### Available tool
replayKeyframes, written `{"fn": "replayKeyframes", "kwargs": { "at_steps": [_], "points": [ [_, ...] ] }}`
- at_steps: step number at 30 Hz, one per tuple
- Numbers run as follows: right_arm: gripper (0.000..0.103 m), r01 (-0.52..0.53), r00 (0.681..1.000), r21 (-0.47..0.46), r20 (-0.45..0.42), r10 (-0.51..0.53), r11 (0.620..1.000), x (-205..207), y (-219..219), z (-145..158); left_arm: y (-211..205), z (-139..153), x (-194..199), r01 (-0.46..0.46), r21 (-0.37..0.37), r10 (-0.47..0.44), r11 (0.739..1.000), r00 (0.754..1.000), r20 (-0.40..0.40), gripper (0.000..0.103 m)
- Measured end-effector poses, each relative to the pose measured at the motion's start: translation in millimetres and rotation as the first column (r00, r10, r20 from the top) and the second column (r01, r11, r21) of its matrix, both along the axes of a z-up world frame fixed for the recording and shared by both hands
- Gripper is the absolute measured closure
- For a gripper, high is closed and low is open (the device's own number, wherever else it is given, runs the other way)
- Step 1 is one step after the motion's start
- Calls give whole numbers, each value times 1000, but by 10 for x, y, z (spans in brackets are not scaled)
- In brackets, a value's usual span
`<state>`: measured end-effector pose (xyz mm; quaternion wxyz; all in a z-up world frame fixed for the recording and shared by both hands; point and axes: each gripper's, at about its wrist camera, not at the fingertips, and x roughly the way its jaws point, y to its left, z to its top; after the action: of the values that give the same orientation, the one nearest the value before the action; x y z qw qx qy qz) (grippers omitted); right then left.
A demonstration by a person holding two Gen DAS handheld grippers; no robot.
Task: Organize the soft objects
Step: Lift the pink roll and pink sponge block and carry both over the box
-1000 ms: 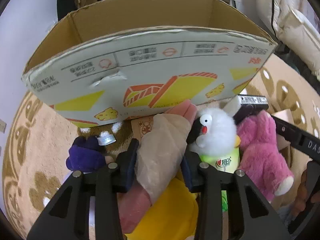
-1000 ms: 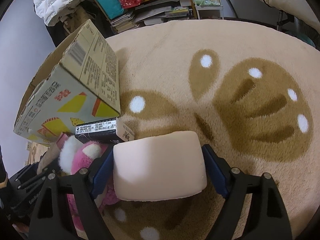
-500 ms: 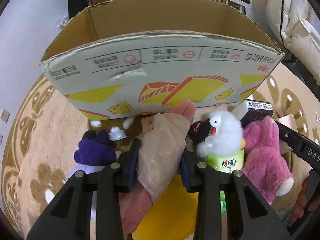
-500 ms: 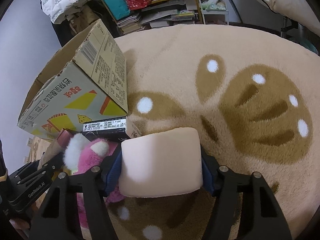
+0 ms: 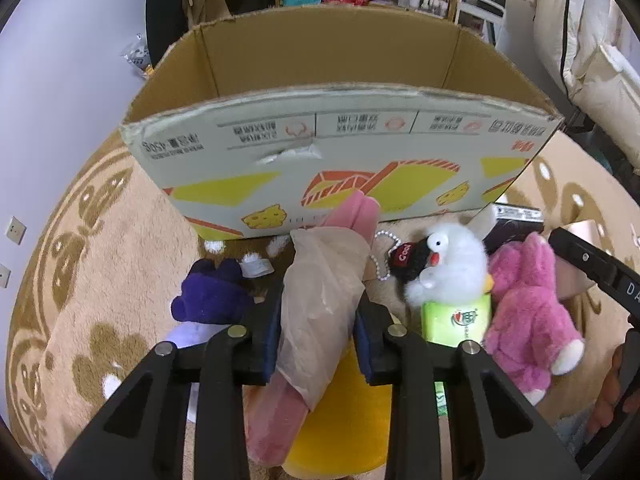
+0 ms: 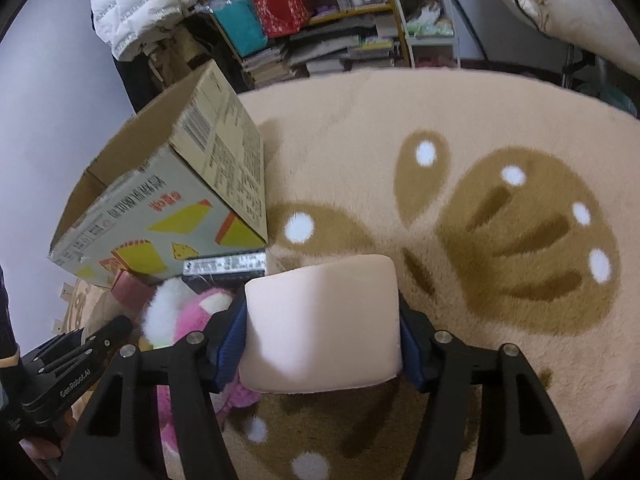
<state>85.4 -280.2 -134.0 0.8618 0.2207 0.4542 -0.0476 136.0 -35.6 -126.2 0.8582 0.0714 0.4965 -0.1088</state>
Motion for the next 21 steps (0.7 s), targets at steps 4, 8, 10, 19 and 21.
{"fn": "replayKeyframes", "kwargs": {
  "at_steps": [4, 8, 10, 19, 21],
  "points": [
    [35, -6, 998, -8, 55, 7, 1000, -42, 22, 115, 98, 51, -9, -30, -32, 30, 999, 1000, 1, 77],
    [35, -28, 996, -21, 78, 30, 999, -52, 87, 174, 140, 132, -40, -32, -40, 33, 999, 999, 26, 80],
    [35, -40, 996, -39, 84, 43, 998, -52, 112, 211, 134, 169, -72, -21, -39, 23, 999, 999, 42, 83],
    [36, -47, 987, -69, 148, 57, 997, -97, 165, 421, 163, 454, -287, 19, -21, -16, 1000, 991, 130, 86],
    [36, -63, 983, -66, 170, 73, 996, -127, 176, 476, 218, 551, -324, 14, -31, -9, 999, 989, 146, 86]
  ]
}}
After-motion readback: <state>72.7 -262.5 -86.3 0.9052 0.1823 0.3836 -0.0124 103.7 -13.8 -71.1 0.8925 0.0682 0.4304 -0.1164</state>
